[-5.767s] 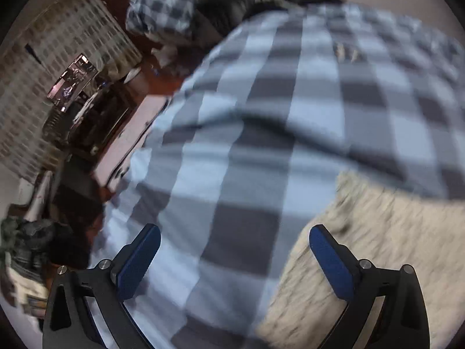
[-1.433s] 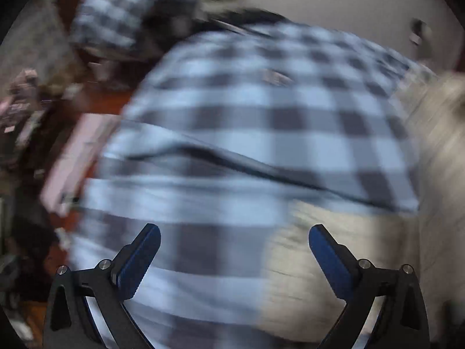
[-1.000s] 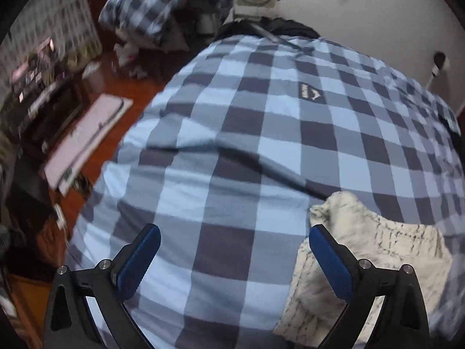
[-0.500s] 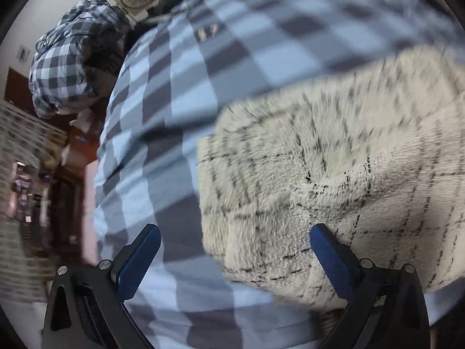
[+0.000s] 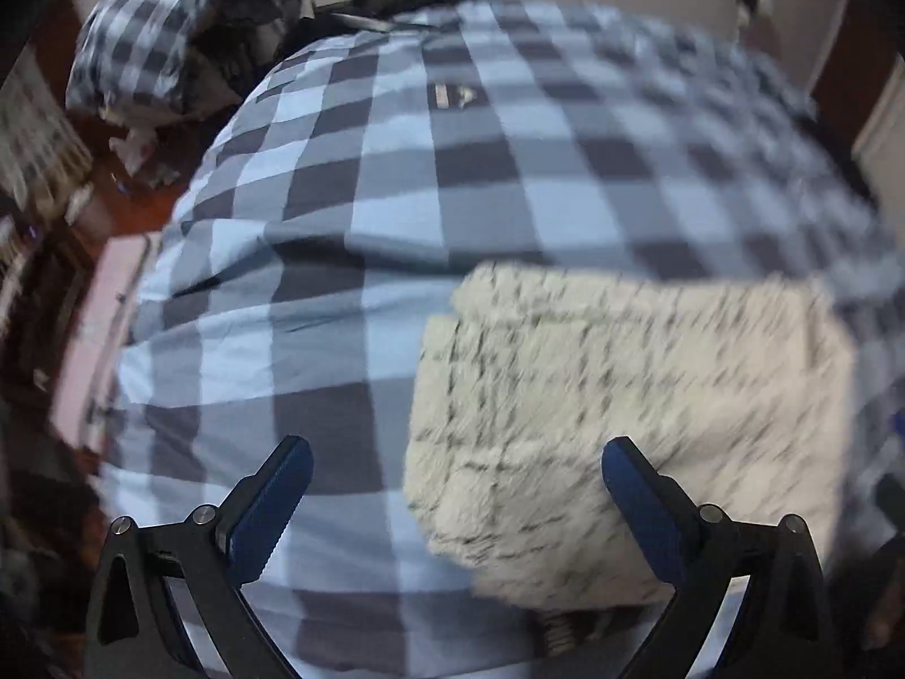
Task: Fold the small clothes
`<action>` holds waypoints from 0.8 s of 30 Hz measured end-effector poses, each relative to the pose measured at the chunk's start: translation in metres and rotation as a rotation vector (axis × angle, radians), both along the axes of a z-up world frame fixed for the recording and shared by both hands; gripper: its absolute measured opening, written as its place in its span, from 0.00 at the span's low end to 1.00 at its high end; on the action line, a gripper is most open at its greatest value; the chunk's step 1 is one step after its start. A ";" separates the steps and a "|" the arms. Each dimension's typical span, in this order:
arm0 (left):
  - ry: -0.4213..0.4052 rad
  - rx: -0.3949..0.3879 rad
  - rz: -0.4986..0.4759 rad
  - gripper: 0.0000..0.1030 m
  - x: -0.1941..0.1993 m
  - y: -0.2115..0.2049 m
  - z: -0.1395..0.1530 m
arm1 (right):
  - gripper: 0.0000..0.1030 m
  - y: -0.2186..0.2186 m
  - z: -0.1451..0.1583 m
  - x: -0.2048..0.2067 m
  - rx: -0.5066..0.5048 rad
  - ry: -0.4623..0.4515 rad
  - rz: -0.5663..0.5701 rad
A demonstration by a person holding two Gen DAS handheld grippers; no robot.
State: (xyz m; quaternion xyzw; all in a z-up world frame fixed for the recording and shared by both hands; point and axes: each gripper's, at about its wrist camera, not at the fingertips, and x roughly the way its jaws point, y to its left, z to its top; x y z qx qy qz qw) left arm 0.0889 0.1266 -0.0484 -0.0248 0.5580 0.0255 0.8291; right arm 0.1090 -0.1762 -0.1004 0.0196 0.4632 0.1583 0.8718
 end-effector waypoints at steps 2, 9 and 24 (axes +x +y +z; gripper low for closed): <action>0.032 -0.061 0.008 1.00 0.004 0.003 -0.008 | 0.99 -0.006 0.000 0.009 0.041 0.023 -0.012; 0.201 -0.106 0.007 1.00 0.017 0.010 -0.059 | 0.99 0.000 -0.049 0.049 0.206 0.258 0.015; 0.393 -0.651 0.208 0.99 0.018 0.030 -0.136 | 0.99 -0.004 -0.113 0.059 0.656 0.675 -0.024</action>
